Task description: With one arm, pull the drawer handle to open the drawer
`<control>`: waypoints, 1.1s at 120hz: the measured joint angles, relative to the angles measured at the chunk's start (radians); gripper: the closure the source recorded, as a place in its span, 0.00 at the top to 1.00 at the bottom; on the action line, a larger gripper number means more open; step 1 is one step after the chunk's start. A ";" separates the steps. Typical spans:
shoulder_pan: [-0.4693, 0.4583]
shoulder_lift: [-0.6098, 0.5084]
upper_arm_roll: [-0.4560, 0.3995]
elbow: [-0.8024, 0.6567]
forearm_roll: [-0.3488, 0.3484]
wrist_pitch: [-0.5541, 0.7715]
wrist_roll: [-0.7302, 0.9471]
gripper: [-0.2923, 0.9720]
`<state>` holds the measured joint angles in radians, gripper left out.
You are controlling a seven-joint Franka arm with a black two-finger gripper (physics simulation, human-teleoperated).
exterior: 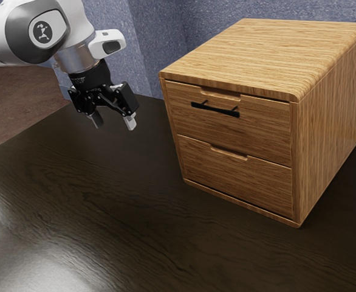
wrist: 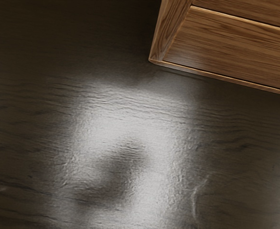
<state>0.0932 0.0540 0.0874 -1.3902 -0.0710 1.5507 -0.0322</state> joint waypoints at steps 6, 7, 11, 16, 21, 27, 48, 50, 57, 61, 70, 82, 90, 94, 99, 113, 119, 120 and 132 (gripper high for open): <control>0.000 0.000 0.000 0.000 0.000 0.000 0.000 0.77; 0.000 0.000 0.000 0.000 0.000 0.000 0.000 0.77; 0.000 0.000 0.000 0.000 -0.001 0.000 0.000 0.77; 0.000 0.000 0.000 0.000 -0.001 0.000 0.000 0.77; 0.002 -0.004 -0.003 0.061 0.004 -0.007 0.003 0.77; 0.020 -0.010 -0.026 0.172 0.010 -0.025 0.025 0.77; 0.122 -0.028 -0.252 0.263 0.016 -0.029 0.286 0.77; 0.120 -0.029 -0.269 0.260 0.011 -0.032 0.311 0.77; 0.101 -0.026 -0.321 0.254 -0.004 -0.055 0.391 0.77; 0.077 -0.018 -0.344 0.251 -0.002 -0.058 0.433 0.77; 0.052 0.007 -0.446 0.247 0.092 -0.042 0.523 0.77; -0.030 0.042 -0.501 0.231 0.209 0.023 0.650 0.77; -0.026 0.039 -0.490 0.188 0.221 0.069 0.740 0.76; -0.019 0.019 -0.447 0.157 0.181 0.097 0.793 0.76; 0.002 -0.013 -0.384 0.125 0.130 0.129 0.859 0.76; 0.164 -0.097 -0.318 0.015 0.092 0.227 1.026 0.75; 0.220 -0.124 -0.314 -0.027 0.081 0.270 1.092 0.75; 0.222 -0.127 -0.314 -0.032 0.079 0.276 1.102 0.75; 0.103 -0.135 -0.313 -0.057 0.032 0.334 1.219 0.74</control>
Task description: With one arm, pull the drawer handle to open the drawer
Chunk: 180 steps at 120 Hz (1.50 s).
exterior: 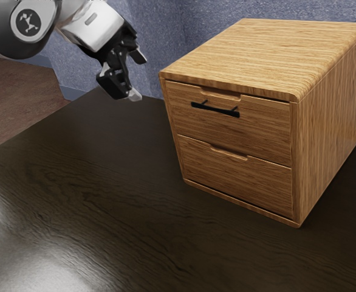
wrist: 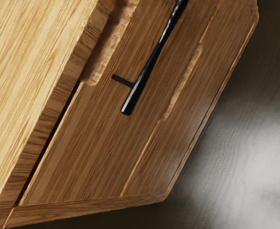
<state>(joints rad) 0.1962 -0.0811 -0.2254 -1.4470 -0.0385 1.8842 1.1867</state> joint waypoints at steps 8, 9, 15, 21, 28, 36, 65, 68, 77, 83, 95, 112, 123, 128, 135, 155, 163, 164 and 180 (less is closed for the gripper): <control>-0.074 0.003 0.000 0.000 -0.030 0.025 0.068 0.74; -0.079 0.003 0.000 0.000 -0.033 0.028 0.076 0.74; -0.091 0.007 0.002 0.000 -0.050 0.041 0.121 0.73; -0.081 0.015 0.002 0.000 -0.059 0.052 0.163 0.73; -0.061 0.032 0.003 0.000 -0.065 0.062 0.207 0.72; -0.039 0.041 0.003 -0.002 -0.068 0.071 0.253 0.69; -0.002 0.082 -0.003 -0.012 -0.083 0.088 0.380 0.59; 0.002 0.083 -0.004 -0.016 -0.085 0.089 0.390 0.58; 0.018 0.088 -0.012 -0.019 -0.096 0.091 0.410 0.56; 0.026 0.096 -0.017 -0.018 -0.101 0.092 0.412 0.55; 0.029 0.116 -0.023 -0.011 -0.104 0.094 0.402 0.55; -0.003 0.123 -0.044 0.004 -0.102 0.095 0.374 0.53; -0.055 0.143 -0.050 0.007 -0.099 0.094 0.357 0.50; -0.074 0.158 -0.050 0.016 -0.092 0.094 0.349 0.50; -0.082 0.175 -0.051 0.025 -0.079 0.094 0.337 0.49; -0.053 0.187 -0.051 0.035 -0.043 0.094 0.307 0.47; -0.055 0.194 -0.051 0.036 -0.035 0.094 0.297 0.47; -0.055 0.195 -0.051 0.036 -0.035 0.094 0.296 0.47; -0.057 0.212 -0.050 0.055 -0.019 0.095 0.280 0.46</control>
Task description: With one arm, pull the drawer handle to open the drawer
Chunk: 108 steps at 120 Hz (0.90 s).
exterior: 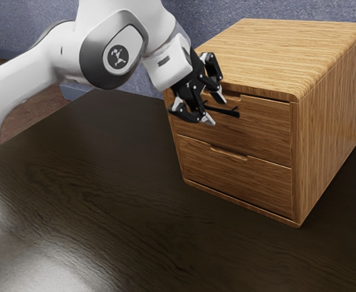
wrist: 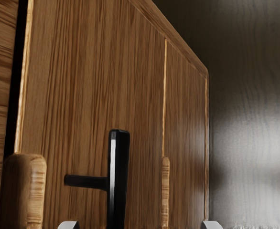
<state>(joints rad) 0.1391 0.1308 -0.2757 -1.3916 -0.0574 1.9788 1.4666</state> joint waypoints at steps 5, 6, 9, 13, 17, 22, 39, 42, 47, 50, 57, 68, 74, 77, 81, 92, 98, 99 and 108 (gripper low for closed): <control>0.001 0.003 0.001 0.004 0.005 0.000 -0.004 0.45; 0.001 0.004 0.001 0.004 0.006 0.000 -0.005 0.45; 0.001 0.006 0.001 0.008 0.009 0.000 -0.008 0.45; 0.001 0.011 0.002 0.013 0.011 0.001 -0.011 0.45; 0.001 0.017 0.002 0.018 0.014 0.001 -0.013 0.45; 0.001 0.023 0.003 0.021 0.016 0.001 -0.017 0.45; 0.000 0.039 0.003 0.034 0.029 0.001 -0.026 0.45; 0.000 0.041 0.003 0.035 0.031 0.001 -0.027 0.45; -0.001 0.043 0.003 0.036 0.033 0.001 -0.029 0.45; -0.002 0.044 0.003 0.036 0.033 0.001 -0.030 0.46; -0.001 0.045 0.002 0.037 0.035 0.000 -0.033 0.48; -0.001 0.047 0.002 0.037 0.036 0.000 -0.035 0.51; -0.002 0.049 0.002 0.037 0.036 0.000 -0.035 0.55; -0.003 0.050 0.002 0.038 0.037 0.000 -0.035 0.57; -0.001 0.051 0.000 0.038 0.040 0.000 -0.039 0.57; -0.002 0.051 0.002 0.038 0.042 0.000 -0.042 0.57; -0.002 0.051 0.002 0.038 0.041 0.001 -0.042 0.54; -0.002 0.051 0.002 0.038 0.041 0.001 -0.042 0.54; -0.002 0.051 0.002 0.038 0.045 0.003 -0.042 0.48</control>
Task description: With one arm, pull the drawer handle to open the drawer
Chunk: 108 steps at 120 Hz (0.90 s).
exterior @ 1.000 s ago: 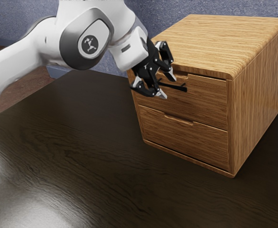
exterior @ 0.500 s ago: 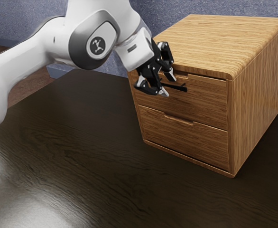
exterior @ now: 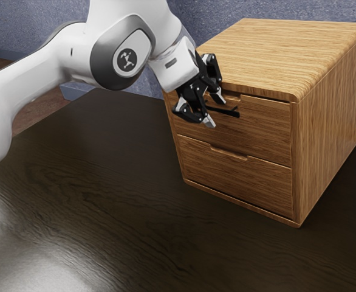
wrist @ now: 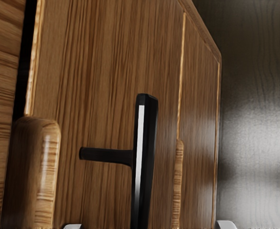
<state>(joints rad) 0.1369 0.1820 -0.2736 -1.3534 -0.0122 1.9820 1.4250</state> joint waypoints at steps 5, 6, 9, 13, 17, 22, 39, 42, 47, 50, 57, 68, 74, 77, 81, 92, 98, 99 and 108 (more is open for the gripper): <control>-0.001 0.000 0.000 -0.001 0.003 0.001 0.000 0.46; -0.001 0.001 0.000 -0.001 0.003 0.001 0.000 0.46; -0.001 0.001 0.000 -0.001 0.004 0.001 -0.001 0.46; -0.001 0.001 -0.001 -0.001 0.006 0.002 -0.002 0.46; 0.000 0.001 -0.001 -0.001 0.008 0.002 -0.003 0.45; -0.001 0.001 -0.001 -0.002 0.009 0.002 -0.004 0.45; 0.000 -0.001 -0.002 -0.002 0.012 0.001 -0.009 0.44; 0.000 -0.001 -0.002 -0.002 0.012 0.001 -0.009 0.43; 0.000 -0.003 0.000 -0.003 0.011 0.001 -0.007 0.40; 0.001 -0.003 0.000 -0.004 0.010 0.000 -0.007 0.37; 0.008 -0.005 0.002 -0.007 0.010 0.000 -0.007 0.32; 0.012 -0.008 0.003 -0.011 0.010 -0.001 -0.008 0.27; 0.012 -0.010 0.004 -0.012 0.010 -0.001 -0.009 0.25; 0.012 -0.010 0.004 -0.013 0.011 -0.001 -0.009 0.24; 0.013 -0.012 0.004 -0.014 0.011 -0.001 -0.009 0.23; 0.012 -0.017 0.004 -0.017 0.010 -0.001 -0.010 0.21; 0.012 -0.019 0.004 -0.021 0.010 0.000 -0.011 0.20; 0.013 -0.020 0.004 -0.022 0.010 -0.001 -0.011 0.20; 0.013 -0.032 0.004 -0.033 0.010 0.000 -0.012 0.19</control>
<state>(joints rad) 0.1499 0.1499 -0.2693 -1.3867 -0.0027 1.9820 1.4135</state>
